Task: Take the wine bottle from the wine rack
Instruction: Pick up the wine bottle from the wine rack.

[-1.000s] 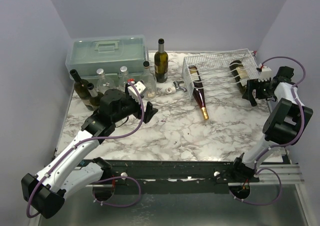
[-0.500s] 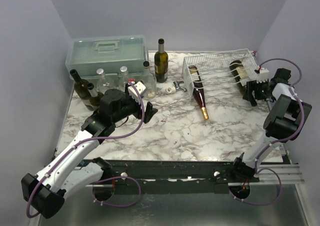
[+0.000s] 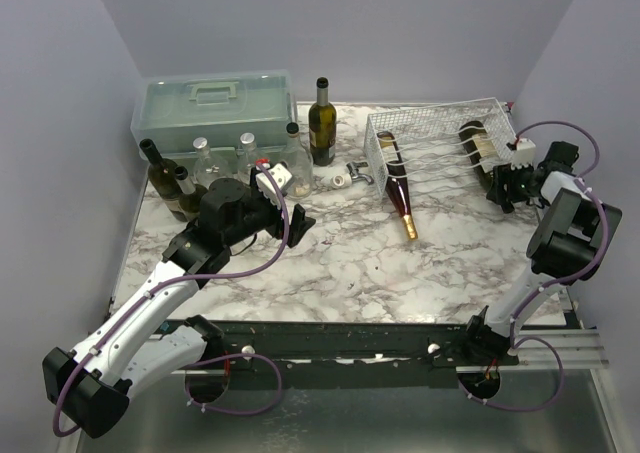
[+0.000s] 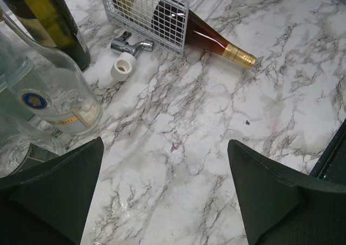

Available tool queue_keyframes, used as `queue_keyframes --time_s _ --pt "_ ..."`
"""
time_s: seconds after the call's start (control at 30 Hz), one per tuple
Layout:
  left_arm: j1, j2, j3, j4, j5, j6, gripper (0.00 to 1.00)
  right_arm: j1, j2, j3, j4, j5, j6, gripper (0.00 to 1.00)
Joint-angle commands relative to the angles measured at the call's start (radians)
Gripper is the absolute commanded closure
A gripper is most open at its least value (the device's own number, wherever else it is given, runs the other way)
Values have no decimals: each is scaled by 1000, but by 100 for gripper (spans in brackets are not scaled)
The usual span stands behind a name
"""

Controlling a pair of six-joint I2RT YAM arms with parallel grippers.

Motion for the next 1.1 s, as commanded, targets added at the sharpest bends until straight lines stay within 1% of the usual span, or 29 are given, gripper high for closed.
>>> queue_keyframes --time_s 0.0,0.73,1.07 --pt "-5 -11 -7 3 -16 12 1 -5 29 -30 48 -21 -5 34" --pt "-5 -16 -7 2 -21 19 1 -5 50 -110 172 -35 56 43" --pt "-6 -16 -9 1 -22 21 1 -5 57 -116 185 -36 70 47"
